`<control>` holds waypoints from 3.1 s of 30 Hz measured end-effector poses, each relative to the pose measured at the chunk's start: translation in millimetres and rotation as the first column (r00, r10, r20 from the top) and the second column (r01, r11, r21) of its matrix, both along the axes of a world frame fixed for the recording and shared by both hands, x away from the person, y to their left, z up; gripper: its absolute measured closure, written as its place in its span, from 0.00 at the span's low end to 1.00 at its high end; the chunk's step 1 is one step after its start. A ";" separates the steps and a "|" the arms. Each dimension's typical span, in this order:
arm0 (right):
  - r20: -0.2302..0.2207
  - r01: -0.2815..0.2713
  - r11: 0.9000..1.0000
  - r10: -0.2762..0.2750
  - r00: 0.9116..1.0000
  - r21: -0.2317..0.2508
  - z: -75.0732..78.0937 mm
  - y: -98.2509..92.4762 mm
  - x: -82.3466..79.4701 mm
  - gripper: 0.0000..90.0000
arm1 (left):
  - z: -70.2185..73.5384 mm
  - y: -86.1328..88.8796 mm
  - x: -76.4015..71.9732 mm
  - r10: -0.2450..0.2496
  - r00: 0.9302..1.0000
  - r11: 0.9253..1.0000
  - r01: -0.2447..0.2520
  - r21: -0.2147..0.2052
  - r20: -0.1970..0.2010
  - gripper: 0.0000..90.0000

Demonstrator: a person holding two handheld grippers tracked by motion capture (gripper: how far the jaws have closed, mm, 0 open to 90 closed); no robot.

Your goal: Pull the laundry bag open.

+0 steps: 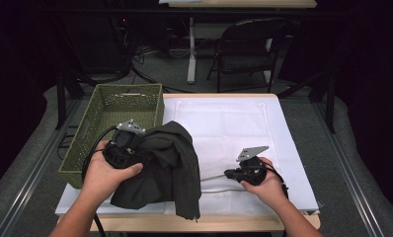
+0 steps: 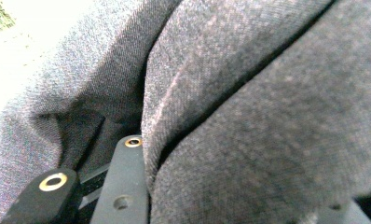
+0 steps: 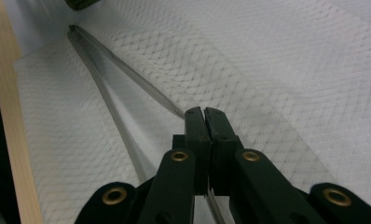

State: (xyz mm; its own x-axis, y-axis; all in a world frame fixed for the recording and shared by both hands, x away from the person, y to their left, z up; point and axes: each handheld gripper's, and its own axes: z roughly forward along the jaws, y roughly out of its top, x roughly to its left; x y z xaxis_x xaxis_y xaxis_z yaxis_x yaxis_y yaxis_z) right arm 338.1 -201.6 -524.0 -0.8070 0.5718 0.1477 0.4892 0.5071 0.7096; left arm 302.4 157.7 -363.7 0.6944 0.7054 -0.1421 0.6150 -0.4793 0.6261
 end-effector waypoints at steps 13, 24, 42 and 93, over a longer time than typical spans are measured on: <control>0.011 0.008 1.000 -0.008 1.000 0.003 26.1 4.5 23.1 0.99 | -0.1 -3.2 -6.0 -0.015 1.000 1.000 0.015 -0.014 0.001 0.72; 0.010 0.048 0.998 -0.048 0.999 0.027 47.1 4.2 44.4 0.99 | -3.8 -13.2 -6.5 -0.040 0.999 0.999 0.041 -0.025 0.006 0.72; 0.013 0.095 0.994 -0.096 0.995 0.047 67.1 5.4 73.4 0.99 | -5.9 -26.1 -5.6 -0.065 0.998 0.997 0.065 -0.042 0.003 0.72; 0.039 0.101 0.986 -0.107 0.994 0.136 80.4 1.4 69.8 0.99 | -75.3 -106.1 7.9 -0.185 0.978 0.981 0.178 -0.077 -0.093 0.72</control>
State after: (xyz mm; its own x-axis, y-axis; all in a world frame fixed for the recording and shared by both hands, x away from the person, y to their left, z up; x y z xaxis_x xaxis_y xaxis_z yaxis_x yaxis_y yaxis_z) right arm 407.9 -200.2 -443.5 -0.7520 0.6304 0.1926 0.4996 0.3545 0.7904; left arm 310.3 51.6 -439.0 0.7901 0.5550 -0.2600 0.5823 -0.5472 0.6012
